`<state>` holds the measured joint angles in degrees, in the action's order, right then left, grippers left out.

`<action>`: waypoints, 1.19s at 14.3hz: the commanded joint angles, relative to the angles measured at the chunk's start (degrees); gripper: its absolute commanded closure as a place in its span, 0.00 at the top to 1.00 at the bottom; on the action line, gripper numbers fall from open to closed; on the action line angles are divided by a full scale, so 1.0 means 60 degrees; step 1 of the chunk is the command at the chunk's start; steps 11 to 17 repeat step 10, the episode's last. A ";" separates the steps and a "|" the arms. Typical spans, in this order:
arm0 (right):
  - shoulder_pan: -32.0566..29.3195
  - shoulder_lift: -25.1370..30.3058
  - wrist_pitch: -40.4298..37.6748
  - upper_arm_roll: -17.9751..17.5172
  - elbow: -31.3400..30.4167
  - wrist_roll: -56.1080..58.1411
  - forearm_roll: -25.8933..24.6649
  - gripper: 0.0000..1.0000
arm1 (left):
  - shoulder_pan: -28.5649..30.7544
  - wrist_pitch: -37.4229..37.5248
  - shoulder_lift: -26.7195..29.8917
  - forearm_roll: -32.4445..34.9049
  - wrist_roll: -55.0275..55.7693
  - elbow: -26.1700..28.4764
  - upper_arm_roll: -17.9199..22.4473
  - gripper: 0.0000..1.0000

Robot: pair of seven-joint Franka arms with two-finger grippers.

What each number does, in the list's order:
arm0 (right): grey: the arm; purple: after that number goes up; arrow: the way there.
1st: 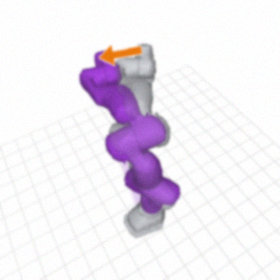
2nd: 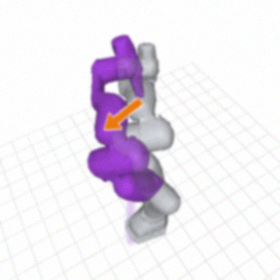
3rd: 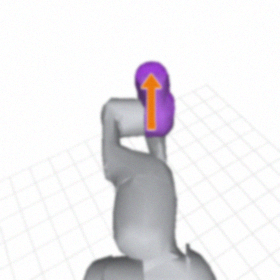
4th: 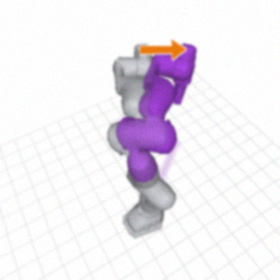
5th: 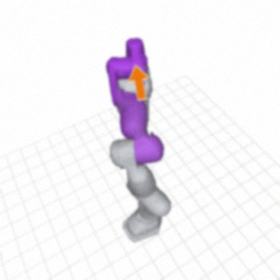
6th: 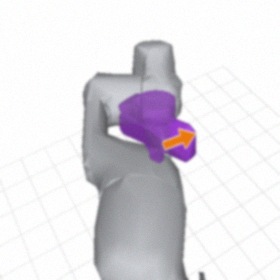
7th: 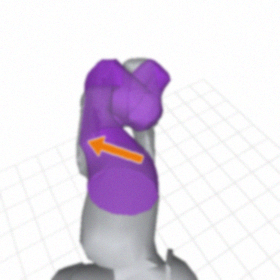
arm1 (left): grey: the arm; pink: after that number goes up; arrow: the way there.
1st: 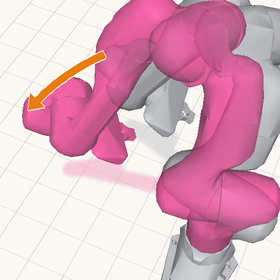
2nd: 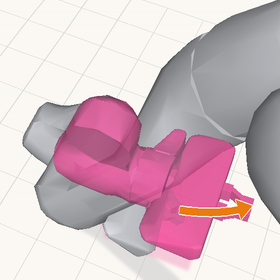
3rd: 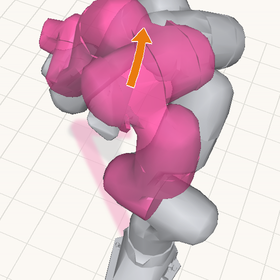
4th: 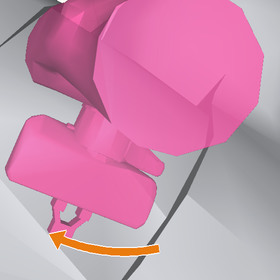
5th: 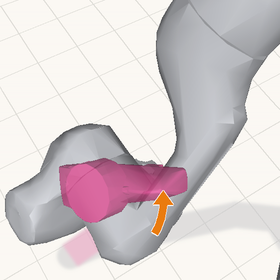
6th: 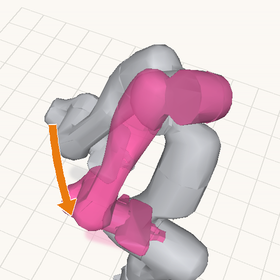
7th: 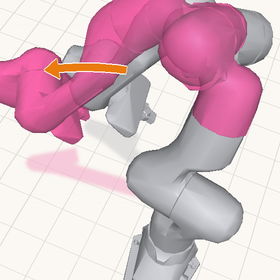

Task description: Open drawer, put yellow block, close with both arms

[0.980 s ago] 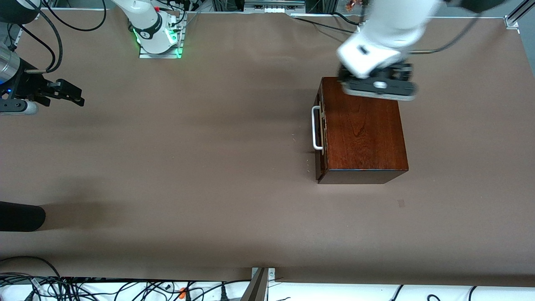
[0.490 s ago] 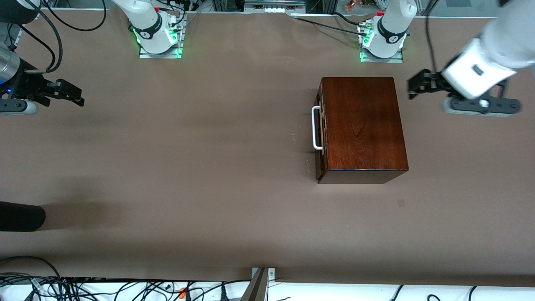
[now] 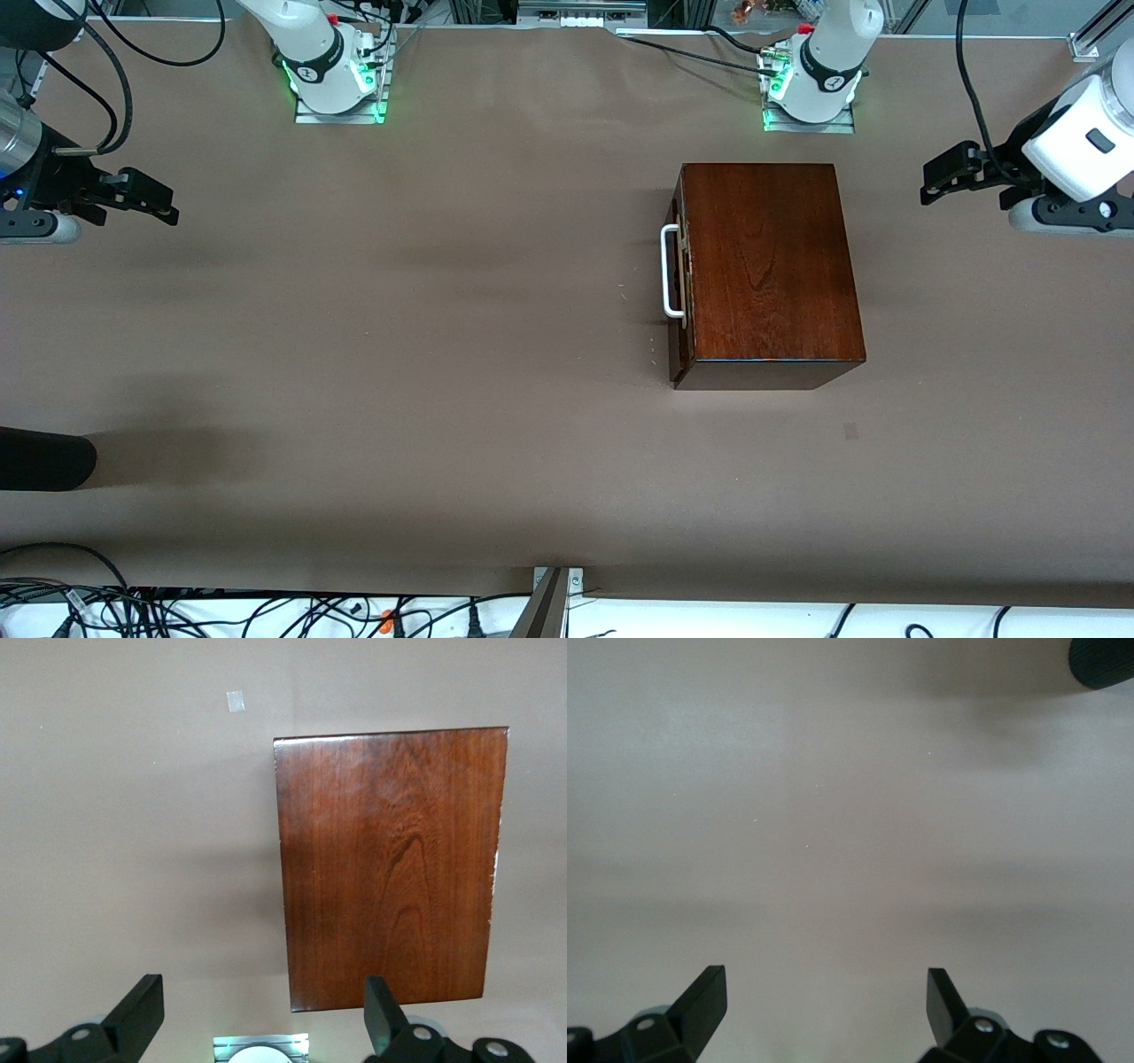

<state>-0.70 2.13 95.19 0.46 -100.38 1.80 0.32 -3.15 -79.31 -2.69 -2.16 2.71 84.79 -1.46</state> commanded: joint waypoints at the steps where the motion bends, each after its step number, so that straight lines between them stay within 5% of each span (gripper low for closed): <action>1: -0.0118 -0.0062 -0.0133 -0.0062 0.0191 -0.0051 0.0181 1.00 | 0.0012 -0.0521 0.0610 -0.0211 -0.0409 0.0999 0.0200 1.00; 17: -0.0118 -0.0062 -0.0148 -0.0062 0.0191 -0.0036 0.0196 1.00 | 0.0027 -0.0566 0.0610 -0.0035 -0.0394 0.1000 0.0068 1.00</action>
